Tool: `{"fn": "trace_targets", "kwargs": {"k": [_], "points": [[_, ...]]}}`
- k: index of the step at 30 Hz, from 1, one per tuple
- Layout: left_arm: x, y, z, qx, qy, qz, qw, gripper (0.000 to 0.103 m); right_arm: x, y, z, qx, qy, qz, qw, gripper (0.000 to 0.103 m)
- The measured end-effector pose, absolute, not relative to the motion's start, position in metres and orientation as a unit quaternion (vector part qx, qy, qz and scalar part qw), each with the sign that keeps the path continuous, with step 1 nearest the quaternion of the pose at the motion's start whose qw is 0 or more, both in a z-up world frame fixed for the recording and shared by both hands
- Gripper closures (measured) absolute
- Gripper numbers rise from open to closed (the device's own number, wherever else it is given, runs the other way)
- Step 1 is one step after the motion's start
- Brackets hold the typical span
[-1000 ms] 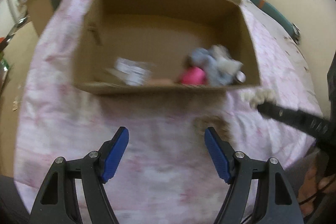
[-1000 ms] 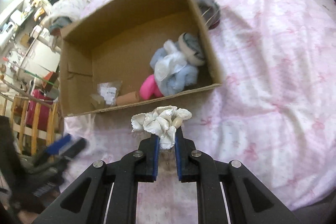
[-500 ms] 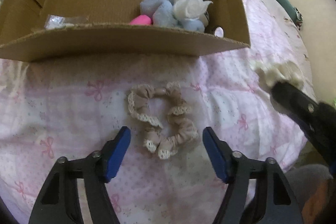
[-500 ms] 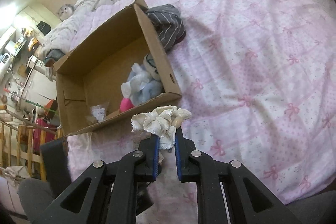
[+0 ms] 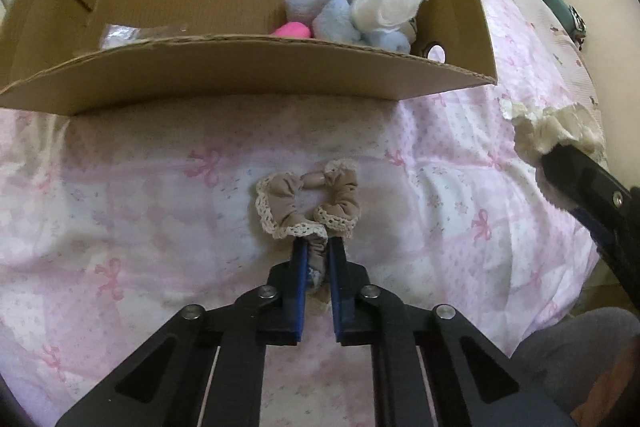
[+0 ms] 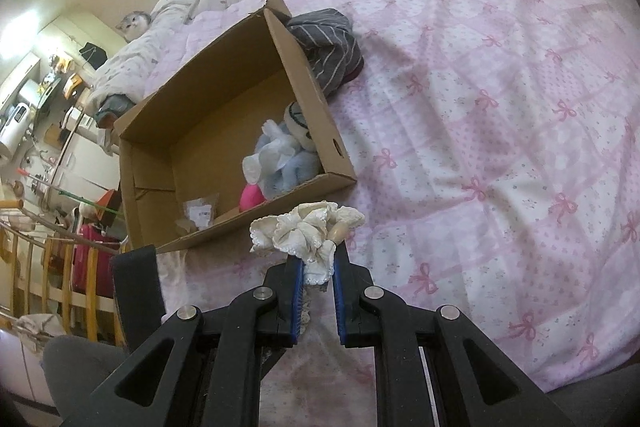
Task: Organize soft objects
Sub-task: 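Grasp the cream lace scrunchie with the right tool while the left tool grasps the brown lace scrunchie, then carry both scrunchies into the box and open both tools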
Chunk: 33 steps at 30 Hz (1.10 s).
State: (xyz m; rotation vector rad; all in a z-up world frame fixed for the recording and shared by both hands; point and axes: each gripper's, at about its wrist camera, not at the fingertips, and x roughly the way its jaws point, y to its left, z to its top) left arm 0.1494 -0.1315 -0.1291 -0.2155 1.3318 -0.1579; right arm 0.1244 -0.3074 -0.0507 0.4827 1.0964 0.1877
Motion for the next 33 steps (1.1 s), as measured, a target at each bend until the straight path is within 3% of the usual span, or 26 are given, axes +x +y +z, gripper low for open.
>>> {"fn": "trace_targets", "kwargs": {"k": [16,28,33], "points": [[0.113,-0.031,-0.073,-0.034,0.580,-0.008,0.814,0.094,0.127,-0.274,-0.054,0.180,0.526,0.113,0.823,0.088],[0.125,0.013,0.018,-0.047,0.458,0.016,0.887,0.094,0.128,-0.250,-0.025,0.161,0.488,0.162,0.842,0.088],[0.156,0.013,0.033,-0.043,0.433,0.014,0.900,0.094,0.150,-0.246,-0.005,0.170,0.456,0.194,0.852,0.088]]}}
